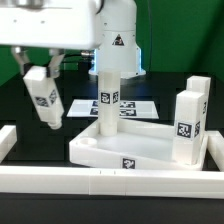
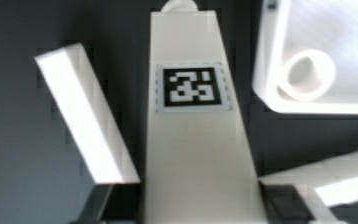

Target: Assemble desk

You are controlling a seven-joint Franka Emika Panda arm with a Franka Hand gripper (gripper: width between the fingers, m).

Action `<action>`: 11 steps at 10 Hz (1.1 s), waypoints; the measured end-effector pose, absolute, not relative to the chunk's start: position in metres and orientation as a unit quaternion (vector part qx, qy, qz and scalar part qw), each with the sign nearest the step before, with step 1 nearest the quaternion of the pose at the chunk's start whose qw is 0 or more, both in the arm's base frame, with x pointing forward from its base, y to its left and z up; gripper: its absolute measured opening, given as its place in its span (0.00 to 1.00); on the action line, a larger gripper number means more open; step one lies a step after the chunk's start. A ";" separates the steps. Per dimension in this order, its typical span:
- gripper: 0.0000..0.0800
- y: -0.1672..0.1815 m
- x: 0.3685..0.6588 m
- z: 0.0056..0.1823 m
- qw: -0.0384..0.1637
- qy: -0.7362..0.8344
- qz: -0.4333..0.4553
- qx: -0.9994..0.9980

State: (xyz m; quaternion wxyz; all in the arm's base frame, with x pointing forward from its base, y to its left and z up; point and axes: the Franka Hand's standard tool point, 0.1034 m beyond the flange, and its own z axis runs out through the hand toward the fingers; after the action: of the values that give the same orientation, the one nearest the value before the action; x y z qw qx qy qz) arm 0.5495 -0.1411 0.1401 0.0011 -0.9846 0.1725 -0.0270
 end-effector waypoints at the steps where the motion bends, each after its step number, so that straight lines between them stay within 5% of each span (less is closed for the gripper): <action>1: 0.36 -0.143 0.559 0.144 -0.010 0.171 -0.067 -0.983; 4: 0.36 -0.150 0.562 0.143 -0.051 0.166 -0.178 -0.969; 8: 0.36 -0.102 0.570 0.164 -0.020 0.186 -0.202 -0.961; 11: 0.36 -0.099 0.570 0.162 -0.020 0.182 -0.199 -0.963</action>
Offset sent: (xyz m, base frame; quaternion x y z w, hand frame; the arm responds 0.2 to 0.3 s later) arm 0.0000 0.0000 0.0000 0.0000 0.1938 0.0000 0.9810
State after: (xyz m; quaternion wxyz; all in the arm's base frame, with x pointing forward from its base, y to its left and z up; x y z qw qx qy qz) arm 0.5696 -0.0985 0.1616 -0.0200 -0.9627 0.1822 -0.1989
